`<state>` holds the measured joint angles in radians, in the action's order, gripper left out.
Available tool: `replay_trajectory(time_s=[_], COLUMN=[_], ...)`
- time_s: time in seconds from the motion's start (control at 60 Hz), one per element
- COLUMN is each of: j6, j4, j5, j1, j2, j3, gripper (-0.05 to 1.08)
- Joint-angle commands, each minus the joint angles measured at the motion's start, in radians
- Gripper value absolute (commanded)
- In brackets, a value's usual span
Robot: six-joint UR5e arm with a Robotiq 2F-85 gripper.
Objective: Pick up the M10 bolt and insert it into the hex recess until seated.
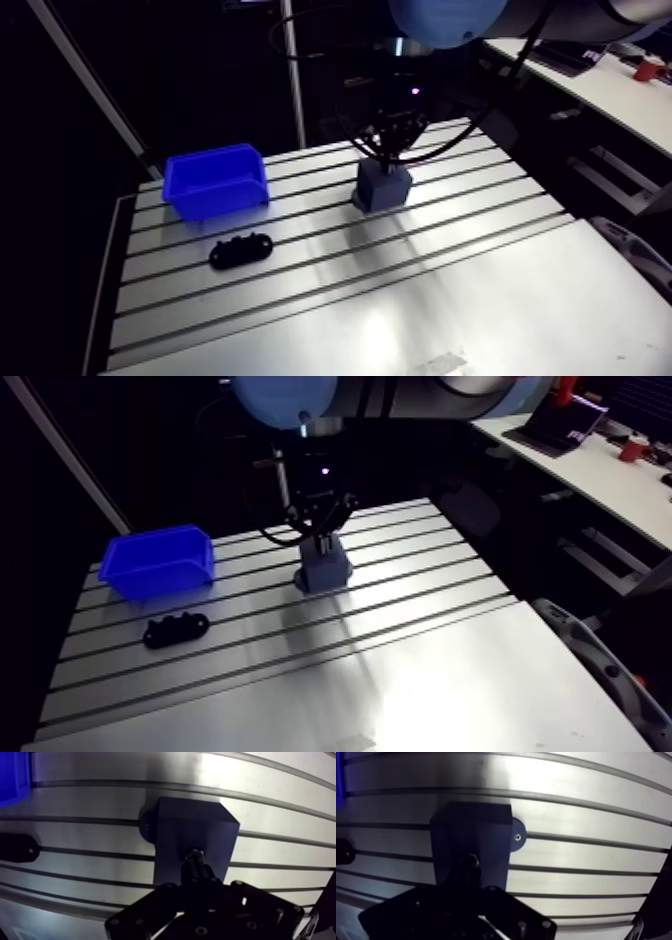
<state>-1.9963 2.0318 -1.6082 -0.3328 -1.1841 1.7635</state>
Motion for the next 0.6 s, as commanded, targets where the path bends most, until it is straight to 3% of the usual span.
replay_trajectory(time_s=[0.017,0.6], j6=[-0.003,-0.005], j4=[0.0,0.0], j5=[0.0,0.001], j1=[0.0,0.0], j2=[0.001,0.002], j3=[0.001,0.001], gripper=[1.07,1.07])
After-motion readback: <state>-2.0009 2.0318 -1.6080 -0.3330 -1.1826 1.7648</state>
